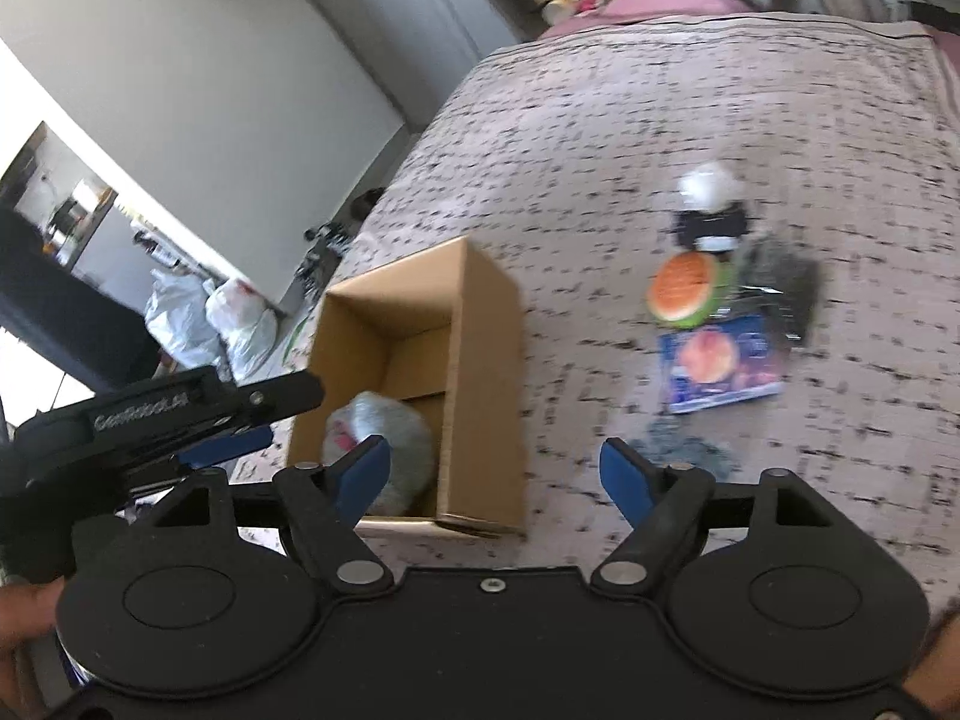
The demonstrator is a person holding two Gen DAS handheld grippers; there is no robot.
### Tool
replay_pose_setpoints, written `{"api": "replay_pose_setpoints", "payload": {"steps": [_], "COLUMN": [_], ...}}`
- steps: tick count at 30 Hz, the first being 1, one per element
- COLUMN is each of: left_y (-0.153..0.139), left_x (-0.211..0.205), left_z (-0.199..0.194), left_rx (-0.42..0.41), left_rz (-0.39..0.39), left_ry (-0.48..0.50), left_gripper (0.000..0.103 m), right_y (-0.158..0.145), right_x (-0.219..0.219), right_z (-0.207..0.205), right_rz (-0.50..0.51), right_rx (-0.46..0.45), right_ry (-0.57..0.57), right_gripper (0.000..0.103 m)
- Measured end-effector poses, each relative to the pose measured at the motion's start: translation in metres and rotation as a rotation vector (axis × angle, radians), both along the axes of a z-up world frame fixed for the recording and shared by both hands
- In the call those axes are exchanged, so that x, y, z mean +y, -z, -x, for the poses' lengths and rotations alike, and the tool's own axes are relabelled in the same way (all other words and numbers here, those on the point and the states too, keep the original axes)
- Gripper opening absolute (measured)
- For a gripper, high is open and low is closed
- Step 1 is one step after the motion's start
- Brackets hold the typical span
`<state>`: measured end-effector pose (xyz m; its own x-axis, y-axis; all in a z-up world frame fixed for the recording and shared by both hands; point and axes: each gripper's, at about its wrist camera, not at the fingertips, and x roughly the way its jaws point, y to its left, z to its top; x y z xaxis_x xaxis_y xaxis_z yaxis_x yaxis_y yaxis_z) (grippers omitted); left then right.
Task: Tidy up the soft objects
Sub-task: 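Open the right gripper to release the mouse and withdraw, then lower the left gripper onto the blue denim plush and close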
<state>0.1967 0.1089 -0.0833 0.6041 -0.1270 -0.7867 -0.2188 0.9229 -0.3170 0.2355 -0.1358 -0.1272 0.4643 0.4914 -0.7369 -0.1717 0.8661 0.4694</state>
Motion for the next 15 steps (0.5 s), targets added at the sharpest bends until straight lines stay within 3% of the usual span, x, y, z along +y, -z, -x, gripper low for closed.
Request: {"api": "replay_pose_setpoints", "payload": {"steps": [15], "left_y": [0.002], "left_x": [-0.069], "left_z": [0.009], "left_rx": [0.006], "left_rz": [-0.006], "left_ry": [0.069], "left_gripper": [0.061], "right_y": [0.001], "right_x": [-0.074], "right_z": [0.014], "right_rz": [0.012], "right_rx": [-0.009], "right_ry": [0.081], "right_gripper": [0.091]}}
